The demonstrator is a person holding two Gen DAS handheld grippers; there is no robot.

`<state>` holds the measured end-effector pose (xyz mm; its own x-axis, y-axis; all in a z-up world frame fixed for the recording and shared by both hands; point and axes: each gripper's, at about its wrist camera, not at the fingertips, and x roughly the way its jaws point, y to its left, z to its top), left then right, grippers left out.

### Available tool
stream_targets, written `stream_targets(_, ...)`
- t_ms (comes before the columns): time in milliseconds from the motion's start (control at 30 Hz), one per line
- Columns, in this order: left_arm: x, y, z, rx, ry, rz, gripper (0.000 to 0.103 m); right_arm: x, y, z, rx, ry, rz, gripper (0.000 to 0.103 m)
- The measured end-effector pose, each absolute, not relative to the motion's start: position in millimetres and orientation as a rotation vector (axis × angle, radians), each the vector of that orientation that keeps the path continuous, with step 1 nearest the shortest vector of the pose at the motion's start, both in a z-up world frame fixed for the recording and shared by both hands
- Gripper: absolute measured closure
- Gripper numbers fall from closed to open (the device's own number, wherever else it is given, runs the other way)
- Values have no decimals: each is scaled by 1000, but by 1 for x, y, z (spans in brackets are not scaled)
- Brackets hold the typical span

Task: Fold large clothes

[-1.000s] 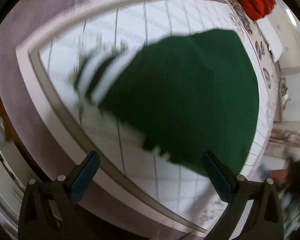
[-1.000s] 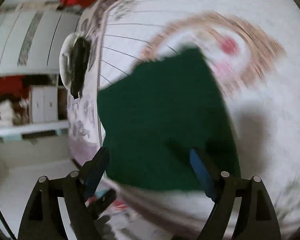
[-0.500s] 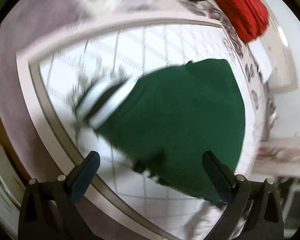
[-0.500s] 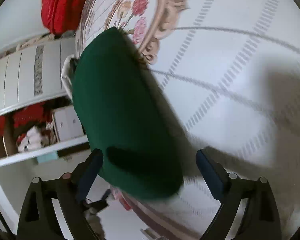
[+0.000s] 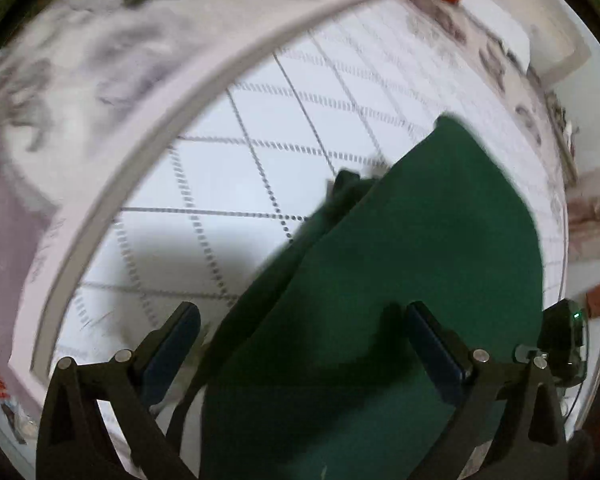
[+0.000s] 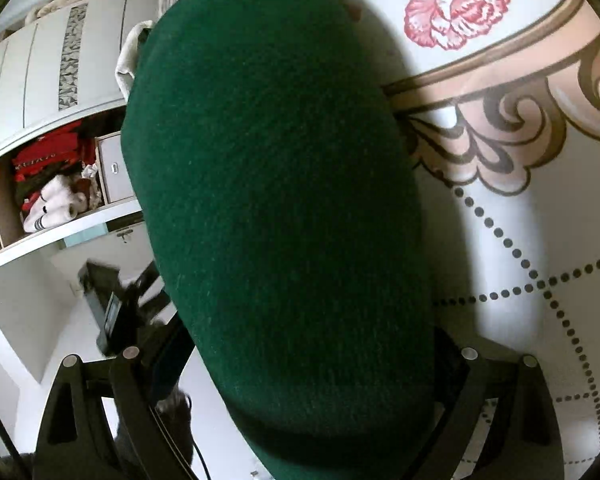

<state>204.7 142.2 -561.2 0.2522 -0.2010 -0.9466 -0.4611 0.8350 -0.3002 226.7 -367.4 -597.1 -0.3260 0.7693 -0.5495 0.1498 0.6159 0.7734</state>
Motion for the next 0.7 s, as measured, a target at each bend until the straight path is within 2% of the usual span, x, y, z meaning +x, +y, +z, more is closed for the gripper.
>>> stream_targets(33, 211, 141, -570, -611, 1348, 155, 0, 228, -364, -598, 742, 1830, 755, 5)
stream_targets(100, 218, 140, -580, -644, 1347, 109, 11, 229, -355, -597, 735, 1830, 743, 5)
stream_targets(167, 220, 139, -575, -660, 1305, 71, 41, 234, -345, -591, 704, 1816, 727, 9)
stream_targets(200, 222, 137, -571, -635, 1294, 59, 46, 234, -341, -586, 683, 1807, 722, 12)
stream_targets(267, 222, 136, -564, -583, 1283, 58, 77, 231, -340, -578, 695, 1781, 703, 30)
stream_targets(333, 222, 140, -558, -564, 1267, 63, 90, 228, -338, -571, 727, 1751, 690, 41)
stream_targets(467, 225, 150, -544, -577, 1238, 48, 95, 213, -344, -559, 806, 1698, 666, 59)
stream_targets(700, 243, 157, -510, -548, 1185, 16, 96, 201, -332, -514, 915, 1580, 632, 64)
